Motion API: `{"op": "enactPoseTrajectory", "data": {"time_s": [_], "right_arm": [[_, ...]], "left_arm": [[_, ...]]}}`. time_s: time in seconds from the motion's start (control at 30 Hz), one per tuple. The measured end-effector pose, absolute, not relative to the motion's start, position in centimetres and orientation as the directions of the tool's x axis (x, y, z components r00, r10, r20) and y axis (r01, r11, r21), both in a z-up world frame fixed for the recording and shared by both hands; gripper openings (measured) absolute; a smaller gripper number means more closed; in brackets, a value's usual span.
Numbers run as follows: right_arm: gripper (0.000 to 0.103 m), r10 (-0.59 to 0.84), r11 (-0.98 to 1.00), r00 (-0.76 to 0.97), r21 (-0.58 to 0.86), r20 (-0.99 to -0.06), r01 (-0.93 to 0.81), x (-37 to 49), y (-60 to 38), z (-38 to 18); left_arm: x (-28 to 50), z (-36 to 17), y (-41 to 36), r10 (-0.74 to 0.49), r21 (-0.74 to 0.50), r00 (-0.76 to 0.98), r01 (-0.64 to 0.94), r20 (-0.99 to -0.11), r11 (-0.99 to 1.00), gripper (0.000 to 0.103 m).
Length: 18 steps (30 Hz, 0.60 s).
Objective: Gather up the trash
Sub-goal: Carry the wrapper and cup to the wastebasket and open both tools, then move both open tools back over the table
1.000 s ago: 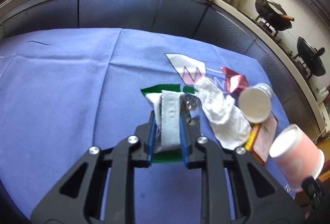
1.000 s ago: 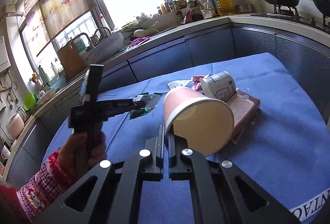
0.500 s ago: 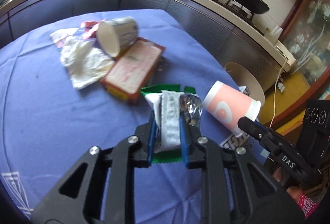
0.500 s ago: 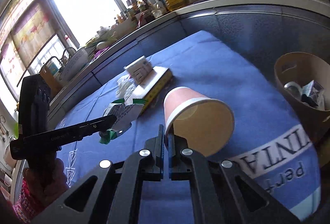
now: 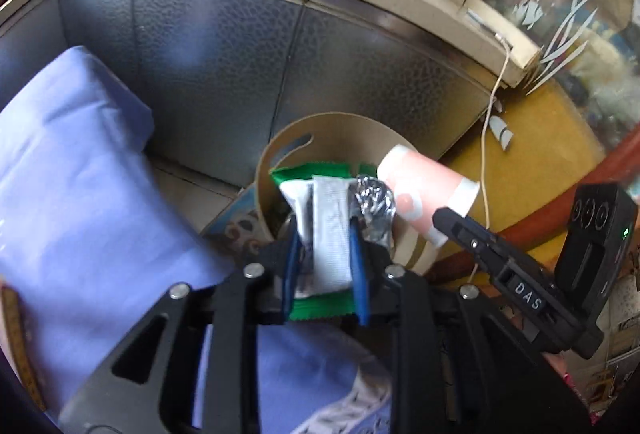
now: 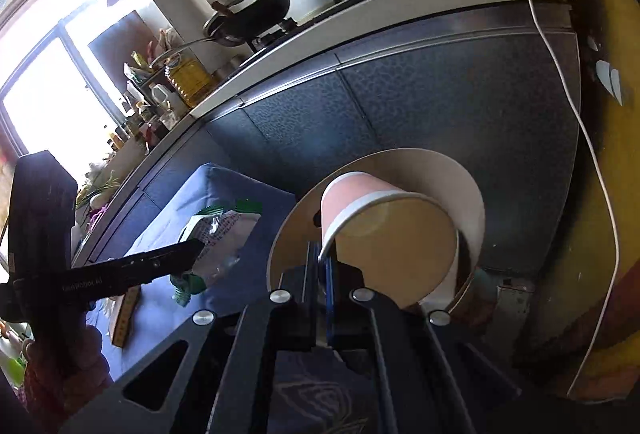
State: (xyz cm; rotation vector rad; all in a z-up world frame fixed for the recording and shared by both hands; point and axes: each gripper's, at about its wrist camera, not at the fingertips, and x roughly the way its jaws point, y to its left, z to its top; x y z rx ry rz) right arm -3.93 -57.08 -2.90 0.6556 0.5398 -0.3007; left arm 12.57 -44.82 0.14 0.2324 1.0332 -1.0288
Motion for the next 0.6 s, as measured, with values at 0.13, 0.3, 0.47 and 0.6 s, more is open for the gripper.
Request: {"op": "enactPoseTrajectory", "data": {"time_s": [0.13,0.3,0.47,0.6], "right_arm": [[0.002,-0.067,0.782,0.788,0.457,-0.613,0.423,-1.0,-59.2,-4.0],[0.003,0.003,0.736,0.767,0.520,-0.642,0.433,0.2,-61.3,-5.8],[0.021,0.017,0.694,0.776,0.566,-0.630,0.444,-1.7,-61.2,-6.4],[0.067,-0.031,0.690,0.793,0.561,-0.609,0.458,-3.5,-60.3,-5.6]], "left_arm": [[13.1,-2.2,-48.4,-0.558,-0.296,0.073,0.787,-0.826,0.542,0.021],[13.3,-4.6,-50.7,-0.500,-0.294,0.043,0.764,-0.865,0.574,0.064],[13.1,-4.7,-50.6,-0.504,-0.296,0.046,0.762,-0.862,0.576,0.064],[13.2,-3.6,-49.5,-0.525,-0.312,0.060,0.746,-0.849,0.589,0.065]]}}
